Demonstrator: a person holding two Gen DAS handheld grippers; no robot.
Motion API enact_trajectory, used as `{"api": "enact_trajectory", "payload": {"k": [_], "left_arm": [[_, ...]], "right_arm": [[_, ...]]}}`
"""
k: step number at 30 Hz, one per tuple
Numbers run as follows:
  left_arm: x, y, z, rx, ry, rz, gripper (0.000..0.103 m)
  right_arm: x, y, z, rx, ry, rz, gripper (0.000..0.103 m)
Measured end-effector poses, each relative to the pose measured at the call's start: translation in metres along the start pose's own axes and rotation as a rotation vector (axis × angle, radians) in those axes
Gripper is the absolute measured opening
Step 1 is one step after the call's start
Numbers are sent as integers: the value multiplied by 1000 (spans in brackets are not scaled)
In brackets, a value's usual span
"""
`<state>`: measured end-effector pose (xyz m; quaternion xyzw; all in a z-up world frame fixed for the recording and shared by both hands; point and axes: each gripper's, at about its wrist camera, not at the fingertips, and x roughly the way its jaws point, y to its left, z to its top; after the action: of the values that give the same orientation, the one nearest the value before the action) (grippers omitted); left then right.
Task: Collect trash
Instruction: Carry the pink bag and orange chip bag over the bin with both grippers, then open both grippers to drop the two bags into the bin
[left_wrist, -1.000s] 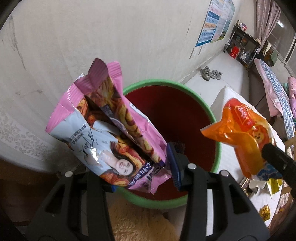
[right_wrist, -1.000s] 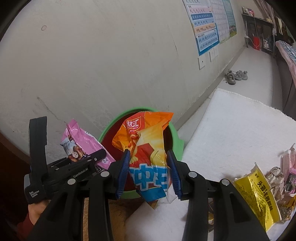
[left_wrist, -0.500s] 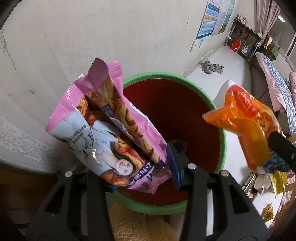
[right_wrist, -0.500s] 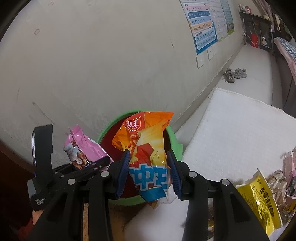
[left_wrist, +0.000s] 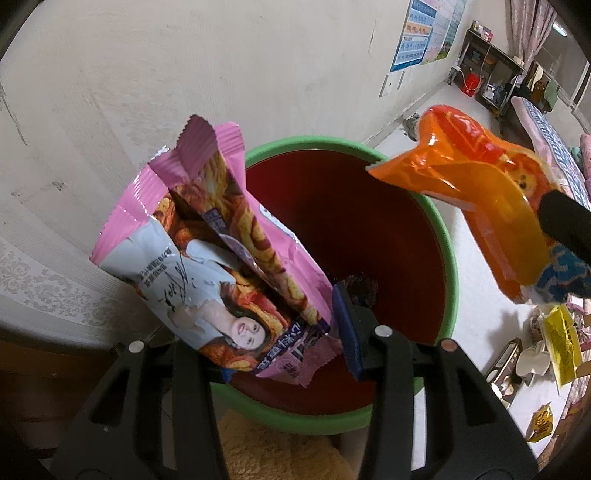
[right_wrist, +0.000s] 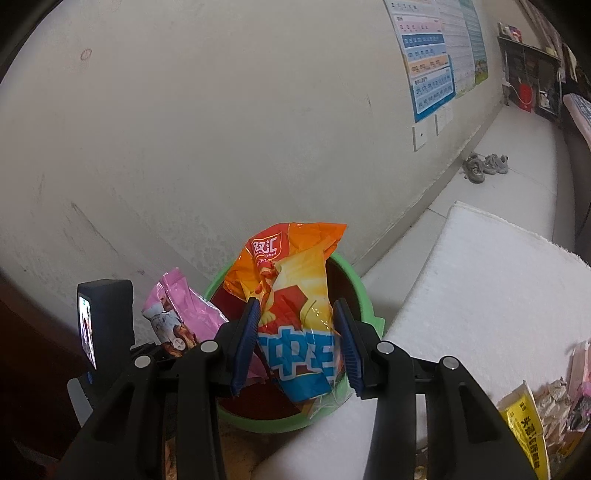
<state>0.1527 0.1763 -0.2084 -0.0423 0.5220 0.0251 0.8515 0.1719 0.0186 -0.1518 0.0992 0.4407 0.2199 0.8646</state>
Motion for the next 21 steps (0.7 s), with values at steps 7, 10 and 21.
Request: {"api": "enact_trajectory", "payload": {"k": [7, 10, 21], "left_arm": [[1, 6, 3, -21, -4, 11, 71], [1, 10, 5, -39, -12, 9, 72], [-9, 10, -1, -38, -26, 13, 73]], "right_arm": [[8, 2, 4, -9, 7, 21, 50], [9, 3, 4, -16, 1, 16, 54], [-13, -11, -8, 30, 0, -1, 54]]}}
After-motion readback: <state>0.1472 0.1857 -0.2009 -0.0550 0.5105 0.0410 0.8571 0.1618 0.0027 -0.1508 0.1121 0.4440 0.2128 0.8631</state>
